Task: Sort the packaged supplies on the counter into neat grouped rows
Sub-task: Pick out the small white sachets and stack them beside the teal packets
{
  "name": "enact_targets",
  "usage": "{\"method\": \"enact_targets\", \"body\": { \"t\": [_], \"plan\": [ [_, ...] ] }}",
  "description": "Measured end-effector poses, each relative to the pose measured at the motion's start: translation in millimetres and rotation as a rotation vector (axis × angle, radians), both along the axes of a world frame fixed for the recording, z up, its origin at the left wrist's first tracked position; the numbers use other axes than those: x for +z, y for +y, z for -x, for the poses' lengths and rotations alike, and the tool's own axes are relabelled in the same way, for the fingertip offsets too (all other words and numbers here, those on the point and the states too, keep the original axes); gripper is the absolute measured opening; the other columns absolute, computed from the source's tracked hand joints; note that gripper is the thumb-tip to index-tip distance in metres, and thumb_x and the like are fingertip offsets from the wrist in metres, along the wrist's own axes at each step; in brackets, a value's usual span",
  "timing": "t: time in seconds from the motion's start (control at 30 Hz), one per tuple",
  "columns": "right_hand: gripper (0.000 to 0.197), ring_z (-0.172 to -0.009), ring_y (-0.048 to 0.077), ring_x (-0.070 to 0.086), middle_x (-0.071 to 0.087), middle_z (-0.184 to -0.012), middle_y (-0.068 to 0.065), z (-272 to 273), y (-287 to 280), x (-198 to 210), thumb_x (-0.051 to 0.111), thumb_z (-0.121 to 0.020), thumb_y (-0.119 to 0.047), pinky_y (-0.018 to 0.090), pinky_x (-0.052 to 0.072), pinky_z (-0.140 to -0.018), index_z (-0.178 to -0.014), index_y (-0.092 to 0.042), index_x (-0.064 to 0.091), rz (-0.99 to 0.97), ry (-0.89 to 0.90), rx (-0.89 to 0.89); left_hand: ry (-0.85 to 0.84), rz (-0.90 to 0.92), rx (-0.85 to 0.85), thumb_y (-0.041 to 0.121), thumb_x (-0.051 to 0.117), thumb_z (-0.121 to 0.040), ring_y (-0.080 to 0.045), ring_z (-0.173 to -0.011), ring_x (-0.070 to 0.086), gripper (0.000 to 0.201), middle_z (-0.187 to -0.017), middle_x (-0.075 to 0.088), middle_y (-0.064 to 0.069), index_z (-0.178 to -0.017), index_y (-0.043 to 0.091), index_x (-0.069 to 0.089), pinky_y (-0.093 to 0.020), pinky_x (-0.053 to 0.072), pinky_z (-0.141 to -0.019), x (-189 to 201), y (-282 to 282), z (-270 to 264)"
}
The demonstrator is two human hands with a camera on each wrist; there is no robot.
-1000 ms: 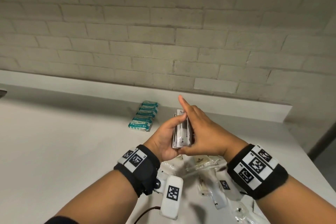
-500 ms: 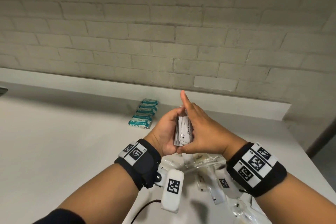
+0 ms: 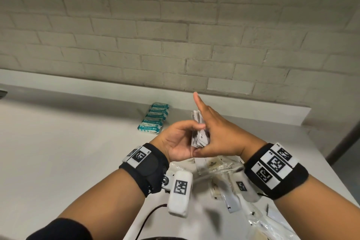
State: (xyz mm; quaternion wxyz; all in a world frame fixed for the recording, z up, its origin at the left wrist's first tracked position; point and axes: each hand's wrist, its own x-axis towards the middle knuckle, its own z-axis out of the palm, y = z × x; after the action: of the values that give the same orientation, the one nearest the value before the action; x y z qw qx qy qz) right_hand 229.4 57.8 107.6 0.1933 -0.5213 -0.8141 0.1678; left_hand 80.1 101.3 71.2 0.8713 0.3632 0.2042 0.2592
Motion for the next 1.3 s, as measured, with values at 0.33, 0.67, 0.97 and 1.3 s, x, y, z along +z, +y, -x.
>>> {"method": "enact_targets", "body": {
  "t": [0.33,0.67,0.97,1.3],
  "plan": [
    [0.145,-0.131,-0.002,0.022,0.018,-0.152,-0.004,-4.2,6.1,-2.6,0.090,-0.056,-0.027,0.020,0.029,-0.108,-0.138,-0.051,-0.027,0.062,0.090,0.015,-0.069,-0.141,-0.112,0.000,0.086,-0.058,-0.019,-0.080,0.070,0.044,-0.089,0.071,-0.010,-0.099,0.004,0.070,-0.027,0.058,-0.076,-10.8,-3.0,6.8],
    [0.149,-0.143,0.014,0.017,0.006,-0.159,-0.006,-2.7,15.5,-14.4,0.092,-0.055,-0.031,0.034,0.024,-0.117,-0.140,-0.048,-0.029,0.271,0.094,-0.025,-0.084,0.103,0.179,0.009,0.054,-0.070,-0.027,-0.084,0.063,0.036,-0.092,0.062,-0.014,-0.105,0.005,0.061,-0.038,0.054,-0.079,-16.3,4.5,-10.1],
    [0.087,-0.091,0.028,0.065,0.061,-0.111,0.019,11.3,56.8,-47.9,0.077,-0.075,-0.002,0.035,0.052,-0.065,-0.143,-0.018,0.025,0.747,0.534,-0.379,-0.016,0.116,0.354,0.017,0.048,-0.088,-0.020,-0.065,0.066,0.027,-0.078,0.067,-0.007,-0.076,0.011,0.071,-0.024,0.052,-0.053,-50.7,39.1,-24.3],
    [0.040,-0.073,0.021,0.058,0.063,-0.092,0.009,-4.9,159.8,-85.3,0.073,-0.074,-0.016,0.026,0.044,-0.058,-0.109,-0.010,0.055,0.607,-0.118,-0.374,0.731,-0.690,0.229,0.020,0.083,-0.068,-0.020,-0.130,0.039,0.099,-0.140,0.035,-0.004,-0.144,0.032,0.021,-0.039,0.039,-0.108,-78.7,147.8,2.3]
  ]
}}
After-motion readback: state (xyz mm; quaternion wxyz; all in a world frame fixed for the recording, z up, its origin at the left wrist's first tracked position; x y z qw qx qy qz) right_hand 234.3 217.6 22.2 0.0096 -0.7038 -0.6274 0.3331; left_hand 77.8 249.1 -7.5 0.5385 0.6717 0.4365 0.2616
